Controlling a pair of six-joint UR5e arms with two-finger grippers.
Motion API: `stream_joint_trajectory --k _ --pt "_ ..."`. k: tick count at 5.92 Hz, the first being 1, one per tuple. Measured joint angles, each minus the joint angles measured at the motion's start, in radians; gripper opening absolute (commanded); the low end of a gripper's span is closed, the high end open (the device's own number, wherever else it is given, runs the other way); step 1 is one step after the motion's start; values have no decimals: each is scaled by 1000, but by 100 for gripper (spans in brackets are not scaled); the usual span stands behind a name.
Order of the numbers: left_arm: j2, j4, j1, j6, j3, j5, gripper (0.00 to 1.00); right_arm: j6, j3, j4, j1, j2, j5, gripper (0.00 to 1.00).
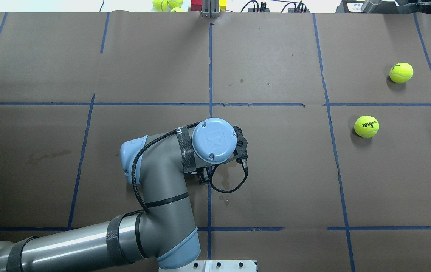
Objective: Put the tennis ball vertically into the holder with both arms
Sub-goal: 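Close the left gripper around the can's body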
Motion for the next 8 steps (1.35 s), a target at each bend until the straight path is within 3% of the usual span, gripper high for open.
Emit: stream_joint_trajectory --k 4,8 --pt "5 -14 36 -1 28 45 100 0 -2 0 0 0 0 100" --pt "5 -105 35 1 75 70 100 0 -3 0 0 0 0 100"
